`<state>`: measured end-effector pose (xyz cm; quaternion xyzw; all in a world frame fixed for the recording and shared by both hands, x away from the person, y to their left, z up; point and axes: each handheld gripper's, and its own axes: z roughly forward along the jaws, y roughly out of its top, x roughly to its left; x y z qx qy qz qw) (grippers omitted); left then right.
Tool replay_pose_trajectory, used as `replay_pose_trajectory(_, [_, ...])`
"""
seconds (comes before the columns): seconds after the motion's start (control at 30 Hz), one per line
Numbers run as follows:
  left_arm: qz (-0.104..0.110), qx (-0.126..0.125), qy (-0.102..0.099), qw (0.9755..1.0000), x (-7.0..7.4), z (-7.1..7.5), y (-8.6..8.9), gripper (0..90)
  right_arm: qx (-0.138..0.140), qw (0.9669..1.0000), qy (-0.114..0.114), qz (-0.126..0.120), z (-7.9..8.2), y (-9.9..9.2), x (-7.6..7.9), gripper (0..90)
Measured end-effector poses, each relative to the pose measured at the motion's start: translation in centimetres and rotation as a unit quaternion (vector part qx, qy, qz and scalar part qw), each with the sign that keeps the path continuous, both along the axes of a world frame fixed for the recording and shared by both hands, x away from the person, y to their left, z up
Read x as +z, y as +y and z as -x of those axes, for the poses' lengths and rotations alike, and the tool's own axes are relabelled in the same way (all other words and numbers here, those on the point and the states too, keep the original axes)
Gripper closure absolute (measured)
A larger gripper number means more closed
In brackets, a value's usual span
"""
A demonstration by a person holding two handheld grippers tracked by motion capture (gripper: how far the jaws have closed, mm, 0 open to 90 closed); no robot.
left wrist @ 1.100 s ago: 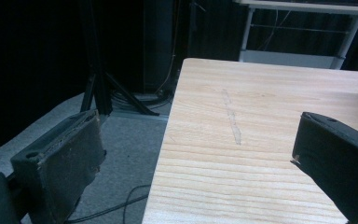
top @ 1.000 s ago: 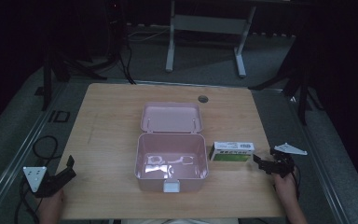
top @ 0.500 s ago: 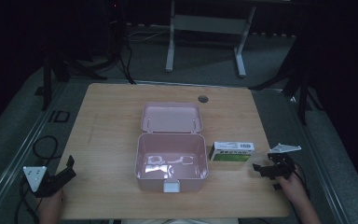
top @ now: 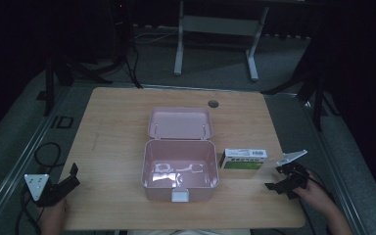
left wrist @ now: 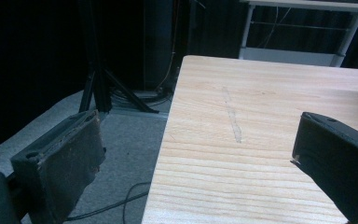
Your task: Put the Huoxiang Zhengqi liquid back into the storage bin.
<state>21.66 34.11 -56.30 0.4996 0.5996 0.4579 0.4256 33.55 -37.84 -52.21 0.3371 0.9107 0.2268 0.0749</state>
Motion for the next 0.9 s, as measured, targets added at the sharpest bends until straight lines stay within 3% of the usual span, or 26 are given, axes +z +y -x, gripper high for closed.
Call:
replay_pose_trajectory(0.2, [0.0, -0.001, 0.0, 1.0, 0.0, 0.0, 0.0, 2.1, 0.037, 0.9982, 0.042, 0.022, 0.1, 0.6, 0.4, 12.7])
replay_pose_trajectory(0.37, [0.002, -0.002, 0.0, 1.0, 0.0, 0.0, 0.1, 2.1, 0.063, 0.9954, 0.061, 0.038, 0.3, 1.2, 0.6, 12.8])
replay_pose_trajectory(0.5, [0.003, -0.002, 0.001, 1.0, 0.0, 0.0, 0.1, 2.1, 0.105, 0.9899, 0.081, 0.052, 0.8, 2.2, 0.9, 11.6])
replay_pose_trajectory(0.57, [0.004, -0.002, 0.001, 1.0, 0.0, 0.0, 0.1, 2.1, 0.127, 0.9874, 0.072, 0.061, 1.2, 2.9, 1.1, 11.0])
replay_pose_trajectory(0.63, [0.004, -0.002, 0.001, 1.0, 0.0, 0.0, 0.1, 2.1, 0.143, 0.9843, 0.081, 0.064, 1.4, 3.4, 1.3, 11.0])
replay_pose_trajectory(0.73, [0.004, -0.002, 0.001, 1.0, 0.0, -0.1, 0.1, 2.1, 0.16, 0.9802, 0.077, 0.089, 1.6, 4.2, 1.5, 11.0])
replay_pose_trajectory(0.9, [0.006, -0.004, 0.002, 1.0, 0.0, -0.1, 0.1, 2.1, 0.182, 0.9712, 0.089, 0.125, 1.5, 5.6, 1.5, 11.0])
